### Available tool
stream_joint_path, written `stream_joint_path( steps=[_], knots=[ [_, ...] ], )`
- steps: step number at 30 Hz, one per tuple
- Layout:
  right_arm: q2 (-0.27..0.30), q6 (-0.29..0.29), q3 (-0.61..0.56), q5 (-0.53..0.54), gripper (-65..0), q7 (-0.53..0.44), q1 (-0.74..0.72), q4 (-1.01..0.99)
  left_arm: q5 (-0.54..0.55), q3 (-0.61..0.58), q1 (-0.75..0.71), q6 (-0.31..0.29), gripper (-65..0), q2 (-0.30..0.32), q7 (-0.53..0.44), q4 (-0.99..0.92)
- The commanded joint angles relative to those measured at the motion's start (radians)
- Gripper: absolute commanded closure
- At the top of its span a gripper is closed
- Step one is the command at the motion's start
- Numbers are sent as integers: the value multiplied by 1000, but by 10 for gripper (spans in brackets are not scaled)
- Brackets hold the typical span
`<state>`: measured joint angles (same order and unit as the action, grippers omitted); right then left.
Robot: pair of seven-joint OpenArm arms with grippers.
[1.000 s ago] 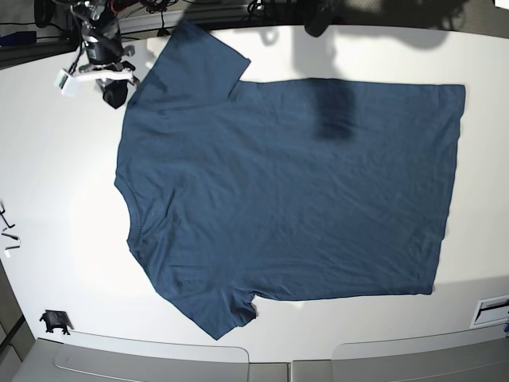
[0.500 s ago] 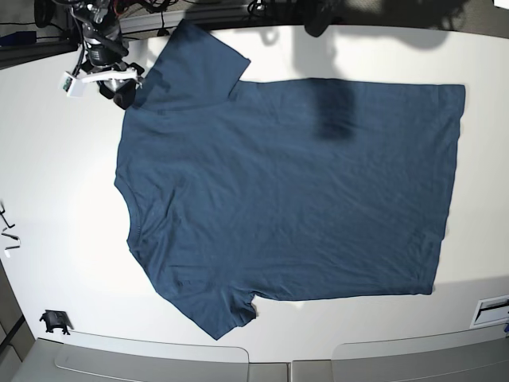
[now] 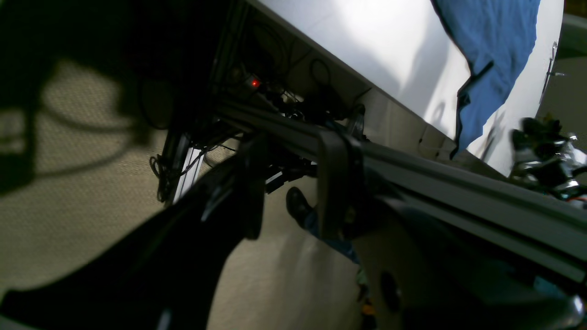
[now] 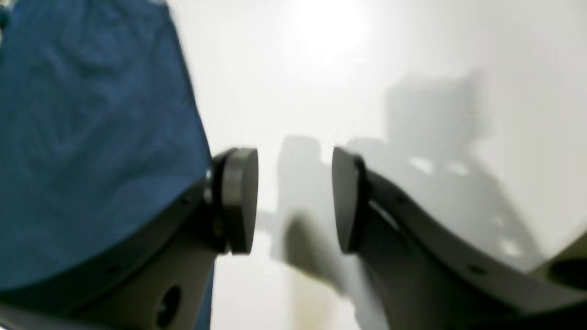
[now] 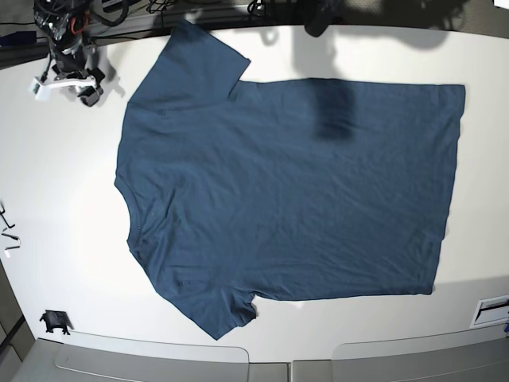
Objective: Fold the T-shirt properly
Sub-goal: 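Close the right gripper on the shirt's shoulder edge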
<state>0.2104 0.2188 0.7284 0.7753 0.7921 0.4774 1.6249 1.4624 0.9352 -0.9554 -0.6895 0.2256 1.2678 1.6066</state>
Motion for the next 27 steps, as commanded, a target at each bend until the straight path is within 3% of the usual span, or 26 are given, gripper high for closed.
stream_joint_path(
  steps=[1,5,27],
  knots=[
    [17,33,5,43,-248,6,-18,-14,21,11,-19,-9,-173,8,2,11],
    [14,90,3,121,-248,65,-77,-114,21,11,-19,-9,-173,8,-4,11],
    [14,108,-135,88,-237,163,-133,-183,21,11,11,-9,-173,8,-4,11]
  ],
)
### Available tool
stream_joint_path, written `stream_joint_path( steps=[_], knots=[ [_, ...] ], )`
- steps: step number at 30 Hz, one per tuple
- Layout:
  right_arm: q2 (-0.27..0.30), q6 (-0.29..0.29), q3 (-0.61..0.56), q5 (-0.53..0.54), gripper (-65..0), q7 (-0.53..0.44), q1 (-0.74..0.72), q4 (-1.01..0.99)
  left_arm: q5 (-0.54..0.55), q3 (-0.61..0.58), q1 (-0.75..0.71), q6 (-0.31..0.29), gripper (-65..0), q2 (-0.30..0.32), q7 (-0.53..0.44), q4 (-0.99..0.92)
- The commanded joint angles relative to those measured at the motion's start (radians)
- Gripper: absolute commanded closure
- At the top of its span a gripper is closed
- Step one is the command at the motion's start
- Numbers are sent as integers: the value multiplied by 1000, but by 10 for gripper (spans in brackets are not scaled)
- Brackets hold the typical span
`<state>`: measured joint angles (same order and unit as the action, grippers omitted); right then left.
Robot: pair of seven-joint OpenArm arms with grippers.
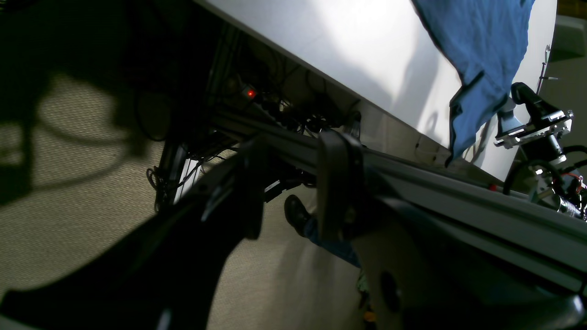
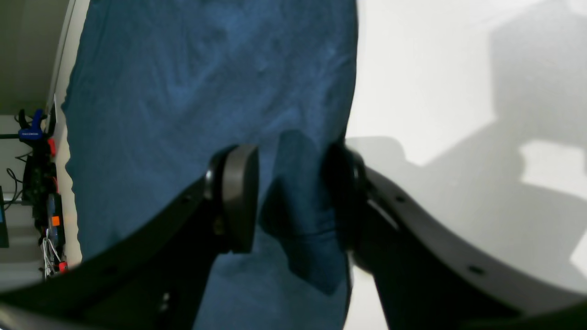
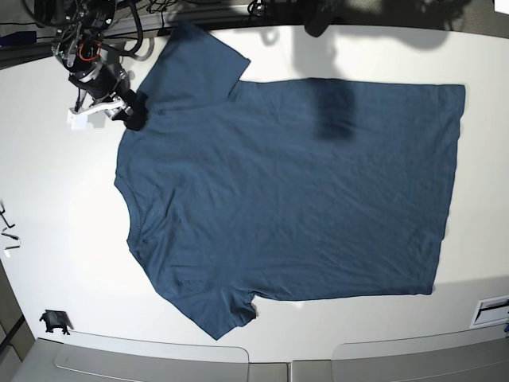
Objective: Fold the T-shirt properly
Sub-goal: 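Close the right gripper on the shirt's shoulder edge, then move the left gripper to the opposite shoulder corner and grasp it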
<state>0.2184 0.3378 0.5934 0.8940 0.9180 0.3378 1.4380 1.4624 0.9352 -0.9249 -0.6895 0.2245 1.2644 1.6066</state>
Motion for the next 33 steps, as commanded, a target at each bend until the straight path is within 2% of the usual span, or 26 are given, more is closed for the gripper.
stream_joint_path(
  steps=[1,4,5,10,16,19,26,31,33],
  knots=[
    [6,-11,0,-31,-204,37,7,3,21,11,-19,-9,-173,9,0,11],
    [6,-11,0,-60,-33,36,6,3,21,11,-19,-9,-173,9,-1,11],
    [6,-12,0,-77,0,34,6,3,21,11,-19,-9,-173,10,0,11],
    [6,-12,0,-137,0,32,6,3,21,11,-16,-9,-173,40,-15,11],
    [6,-13,0,-132,0,32,6,3,13,15,11,-9,-234,92,-154,11],
    [6,-13,0,-132,0,33,6,3,-152,15,67,-9,-233,106,-198,11],
    [6,-13,0,-132,0,29,6,3,-386,15,215,-9,-233,143,-318,11],
    [6,-13,0,-132,0,29,6,3,-472,14,300,-9,-233,190,-390,10],
    [6,-13,0,-132,0,29,6,3,-478,14,332,10,-233,204,-402,10]
  ],
)
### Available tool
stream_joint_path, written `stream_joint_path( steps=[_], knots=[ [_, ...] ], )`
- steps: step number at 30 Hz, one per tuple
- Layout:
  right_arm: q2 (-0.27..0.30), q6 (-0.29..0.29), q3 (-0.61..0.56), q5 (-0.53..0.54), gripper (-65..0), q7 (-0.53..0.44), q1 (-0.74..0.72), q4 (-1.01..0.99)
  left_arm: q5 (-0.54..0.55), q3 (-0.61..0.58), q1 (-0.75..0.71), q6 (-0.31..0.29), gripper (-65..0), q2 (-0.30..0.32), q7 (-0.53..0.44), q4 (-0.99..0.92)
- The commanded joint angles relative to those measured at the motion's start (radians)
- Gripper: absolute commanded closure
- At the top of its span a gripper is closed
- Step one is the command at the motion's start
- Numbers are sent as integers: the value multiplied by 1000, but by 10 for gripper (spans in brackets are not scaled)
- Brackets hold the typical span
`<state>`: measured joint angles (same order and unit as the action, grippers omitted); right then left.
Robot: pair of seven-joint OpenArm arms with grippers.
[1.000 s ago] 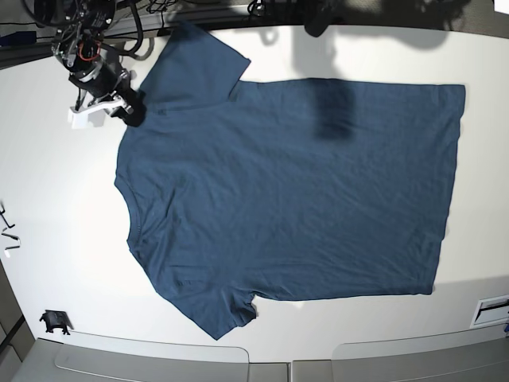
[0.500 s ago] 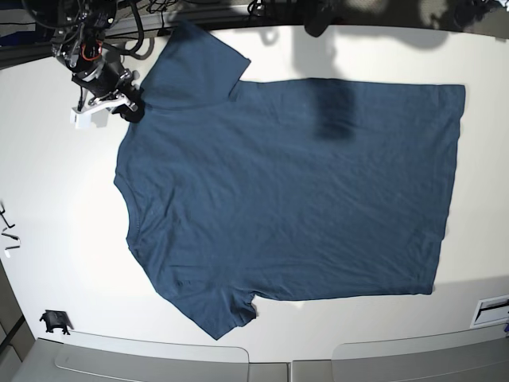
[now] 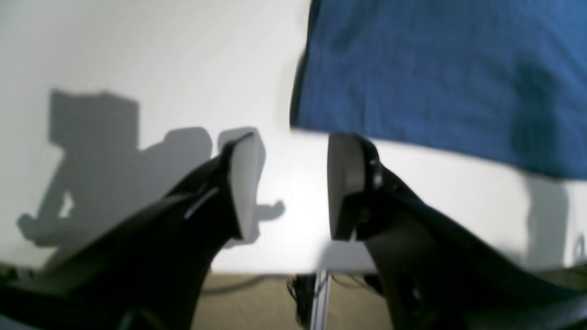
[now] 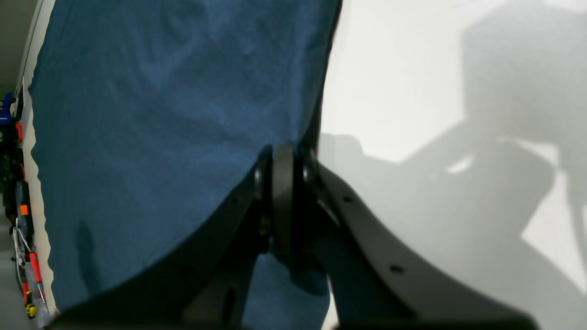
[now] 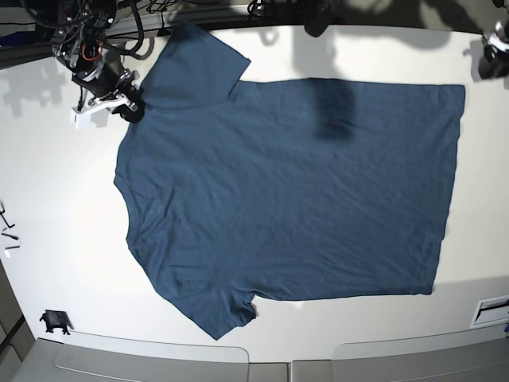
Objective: Fold the T-shirt properly
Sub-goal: 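Move the left gripper to the opposite shoulder corner and grasp it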
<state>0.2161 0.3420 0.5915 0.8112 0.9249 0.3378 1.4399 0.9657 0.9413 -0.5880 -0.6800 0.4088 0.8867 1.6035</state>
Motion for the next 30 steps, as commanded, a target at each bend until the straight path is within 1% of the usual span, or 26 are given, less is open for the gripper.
stream_joint_path(
  steps=[1,4,7,10,14,16,18,20,22,27,28,29,30],
  knots=[
    [8,-17,2,-49,0,23,6,2,16,8,11,4,-233,23,-23,13],
    [8,-17,2,-49,0,22,6,2,-45,8,61,11,-233,24,-27,12],
    [8,-17,2,-49,0,23,6,2,-98,8,94,82,-233,24,-54,12],
    [8,-17,2,-49,0,22,6,2,-132,8,112,117,-233,24,-67,12],
    [8,-17,2,-49,0,22,6,2,-138,8,112,116,-233,24,-84,0],
    [8,-17,2,-50,0,23,6,2,-154,8,119,120,-233,24,-105,-42],
    [8,-17,2,-49,0,21,6,2,-153,8,142,127,-233,29,-103,-117],
    [8,-17,2,-49,0,22,6,2,-134,7,163,126,-233,40,-97,-211],
    [9,-17,2,-49,0,21,6,2,-83,7,186,122,-233,58,-79,-306],
    [8,-17,2,-49,0,21,6,2,52,6,238,31,-233,90,41,-466],
    [8,-17,2,-49,0,21,6,2,70,6,244,11,-240,91,61,-484],
    [8,-17,2,-49,0,21,6,2,89,5,246,-3,-269,90,75,-497],
    [8,-17,2,-49,0,22,6,2,106,-2,245,-2,-303,90,82,-505]
  ],
)
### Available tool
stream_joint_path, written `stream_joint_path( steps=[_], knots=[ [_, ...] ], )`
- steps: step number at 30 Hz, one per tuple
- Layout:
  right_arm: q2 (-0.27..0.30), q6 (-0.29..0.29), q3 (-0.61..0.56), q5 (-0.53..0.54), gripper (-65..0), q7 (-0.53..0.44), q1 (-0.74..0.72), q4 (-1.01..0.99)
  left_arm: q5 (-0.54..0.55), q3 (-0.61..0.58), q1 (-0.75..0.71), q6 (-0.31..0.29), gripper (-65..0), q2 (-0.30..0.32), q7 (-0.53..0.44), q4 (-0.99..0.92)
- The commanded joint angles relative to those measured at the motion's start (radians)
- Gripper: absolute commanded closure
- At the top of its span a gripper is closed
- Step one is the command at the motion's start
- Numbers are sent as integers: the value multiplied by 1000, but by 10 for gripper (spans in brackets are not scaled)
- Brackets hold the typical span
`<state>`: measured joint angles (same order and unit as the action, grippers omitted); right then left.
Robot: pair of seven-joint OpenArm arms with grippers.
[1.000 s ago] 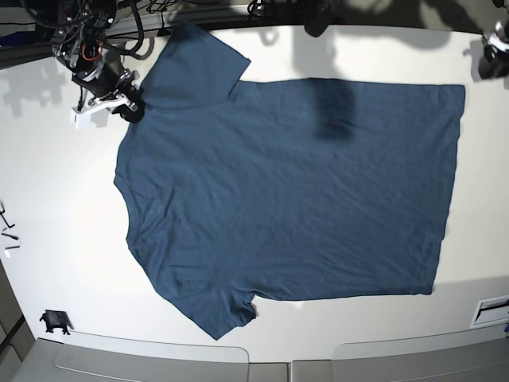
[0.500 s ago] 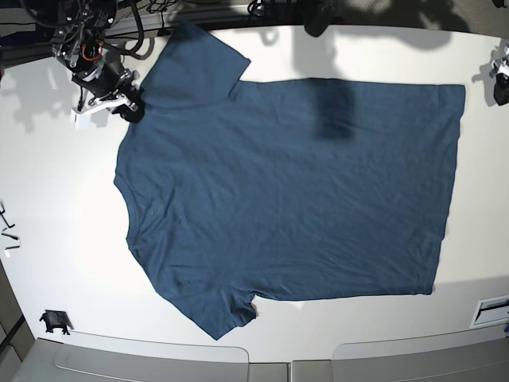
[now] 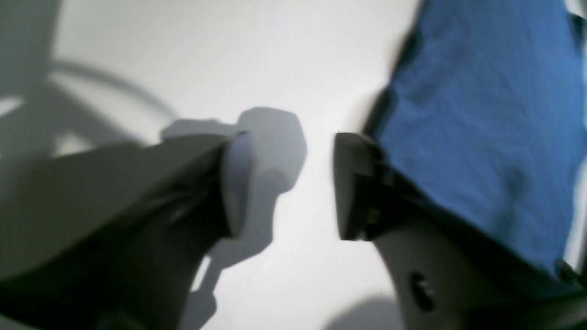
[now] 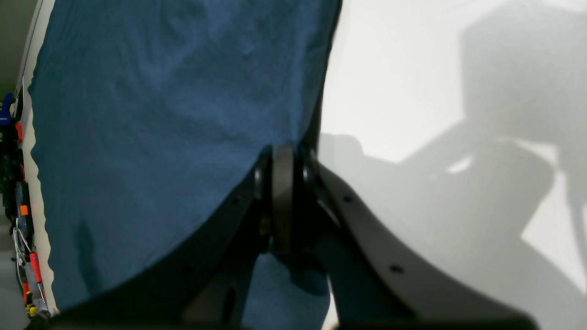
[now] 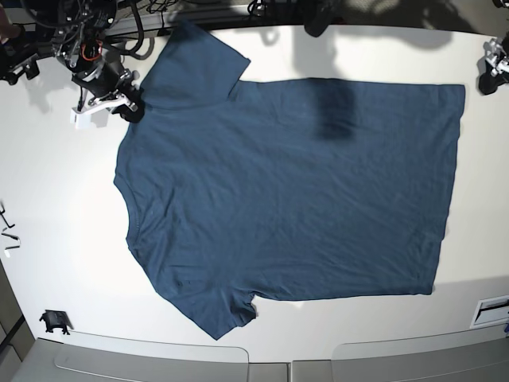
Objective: Fold the T-shirt properly
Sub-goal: 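Move the left gripper to the opposite shoulder corner and grasp it, then lift both shoulder corners and pull the shirt toward the robot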
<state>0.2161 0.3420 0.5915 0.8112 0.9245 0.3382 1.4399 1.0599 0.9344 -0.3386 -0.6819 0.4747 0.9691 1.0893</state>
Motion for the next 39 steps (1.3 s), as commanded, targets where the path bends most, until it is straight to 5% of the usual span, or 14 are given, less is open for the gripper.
stream_joint_path(
  steps=[1,14,27,33,39],
  knots=[
    [8,-17,2,-49,0,22,6,2,20,-6,-6,0,-336,24,1,6],
    [8,-17,2,-50,0,22,6,2,15,-301,-8,0,-372,24,50,5],
    [8,-17,2,-49,0,23,6,2,20,-314,-8,1,-369,24,246,5],
    [8,-17,2,-49,0,23,6,2,194,-315,-6,0,-364,24,264,5],
    [9,-17,2,-50,0,22,6,2,170,-314,40,0,-245,22,230,5]
  ],
)
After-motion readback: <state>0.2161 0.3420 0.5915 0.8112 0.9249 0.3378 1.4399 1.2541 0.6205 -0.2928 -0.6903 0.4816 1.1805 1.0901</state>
